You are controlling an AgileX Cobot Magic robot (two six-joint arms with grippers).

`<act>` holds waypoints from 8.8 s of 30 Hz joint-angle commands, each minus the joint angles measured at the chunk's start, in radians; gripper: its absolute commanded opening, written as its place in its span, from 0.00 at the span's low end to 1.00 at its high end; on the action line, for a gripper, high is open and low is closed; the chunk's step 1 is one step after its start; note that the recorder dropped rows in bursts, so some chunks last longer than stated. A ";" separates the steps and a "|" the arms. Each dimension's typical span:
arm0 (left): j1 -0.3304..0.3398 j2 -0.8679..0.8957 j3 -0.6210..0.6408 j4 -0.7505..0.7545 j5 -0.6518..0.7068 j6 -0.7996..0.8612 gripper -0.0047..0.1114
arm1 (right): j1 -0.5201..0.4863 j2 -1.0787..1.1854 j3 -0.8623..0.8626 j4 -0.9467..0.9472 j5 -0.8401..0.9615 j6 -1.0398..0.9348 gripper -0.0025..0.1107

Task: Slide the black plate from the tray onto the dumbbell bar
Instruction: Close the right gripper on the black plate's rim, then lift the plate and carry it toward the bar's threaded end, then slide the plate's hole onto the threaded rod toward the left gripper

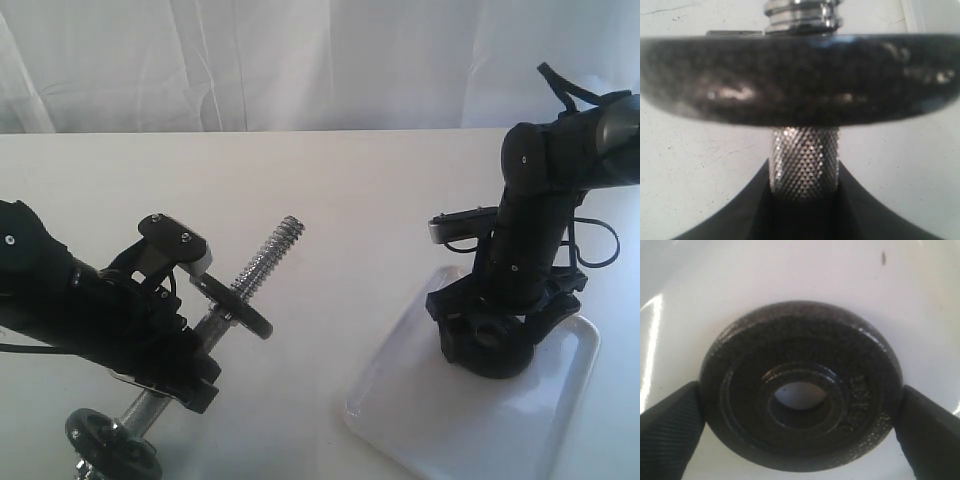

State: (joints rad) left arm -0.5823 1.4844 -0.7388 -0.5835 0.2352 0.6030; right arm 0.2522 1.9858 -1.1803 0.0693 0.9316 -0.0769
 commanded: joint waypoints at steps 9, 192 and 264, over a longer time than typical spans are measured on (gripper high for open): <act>0.000 -0.053 -0.031 -0.063 -0.040 0.002 0.04 | 0.028 0.028 0.025 0.066 -0.024 -0.066 0.18; 0.000 -0.049 -0.030 -0.155 0.055 0.336 0.04 | -0.043 -0.125 0.007 1.160 0.290 -0.775 0.02; 0.000 -0.103 -0.032 -0.199 0.025 0.338 0.04 | 0.079 -0.144 0.055 1.261 0.290 -0.801 0.02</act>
State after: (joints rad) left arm -0.5772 1.4404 -0.7306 -0.6674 0.3073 0.9454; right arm 0.3204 1.8561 -1.1249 1.2706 1.1360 -0.8634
